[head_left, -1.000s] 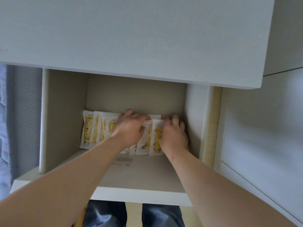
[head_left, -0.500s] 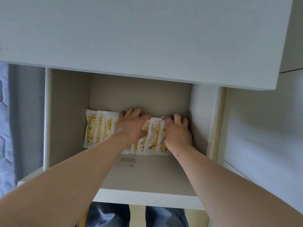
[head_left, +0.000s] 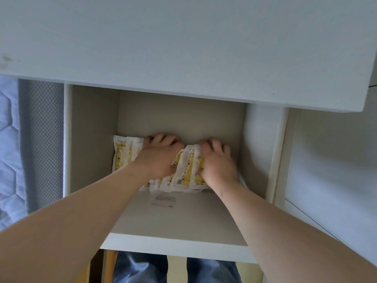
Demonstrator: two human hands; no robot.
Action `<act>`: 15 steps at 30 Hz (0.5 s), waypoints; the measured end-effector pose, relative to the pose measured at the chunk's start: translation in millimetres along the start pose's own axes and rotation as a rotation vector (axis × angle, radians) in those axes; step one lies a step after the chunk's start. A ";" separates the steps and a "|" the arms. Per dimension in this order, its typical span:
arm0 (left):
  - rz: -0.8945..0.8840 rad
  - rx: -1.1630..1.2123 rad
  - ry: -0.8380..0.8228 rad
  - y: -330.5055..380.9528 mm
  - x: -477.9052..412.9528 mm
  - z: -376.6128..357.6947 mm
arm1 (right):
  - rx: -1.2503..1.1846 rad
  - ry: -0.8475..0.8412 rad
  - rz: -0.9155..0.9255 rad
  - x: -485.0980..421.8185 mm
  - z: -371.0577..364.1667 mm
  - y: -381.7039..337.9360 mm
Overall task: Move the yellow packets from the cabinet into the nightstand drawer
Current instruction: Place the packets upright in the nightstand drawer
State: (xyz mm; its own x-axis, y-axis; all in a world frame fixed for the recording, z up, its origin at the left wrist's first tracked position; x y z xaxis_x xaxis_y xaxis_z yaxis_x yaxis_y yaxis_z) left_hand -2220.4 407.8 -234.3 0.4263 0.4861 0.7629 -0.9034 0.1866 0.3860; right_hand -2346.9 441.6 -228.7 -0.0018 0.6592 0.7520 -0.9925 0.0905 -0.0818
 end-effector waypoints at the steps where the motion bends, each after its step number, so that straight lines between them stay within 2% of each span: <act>1: 0.000 -0.012 -0.014 3.3 1.1 -3.6 | 0.010 -0.005 0.026 -0.5 -1.0 -0.4; 7: 0.040 0.047 -0.045 7.9 11.0 -19.9 | 0.023 -0.023 0.043 1.7 -5.7 0.0; 15: 0.057 -0.032 0.137 5.9 12.8 -18.9 | -0.006 -0.011 0.032 3.0 -8.5 -1.6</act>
State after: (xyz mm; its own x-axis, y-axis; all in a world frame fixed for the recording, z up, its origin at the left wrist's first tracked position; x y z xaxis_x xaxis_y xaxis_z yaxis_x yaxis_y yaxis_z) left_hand -2221.1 431.2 -232.1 0.3665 0.6084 0.7039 -0.9277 0.1813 0.3263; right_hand -2344.3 449.7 -232.0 -0.0345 0.6536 0.7561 -0.9912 0.0745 -0.1097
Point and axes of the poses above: each hand's wrist, its own x-axis away from the middle knuckle, its own z-axis out of the back of the hand, y = z × x, the point moved 7 cm from there along -x, towards the middle knuckle, and after that the axes turned 13 degrees about x, right-handed, at the moved point
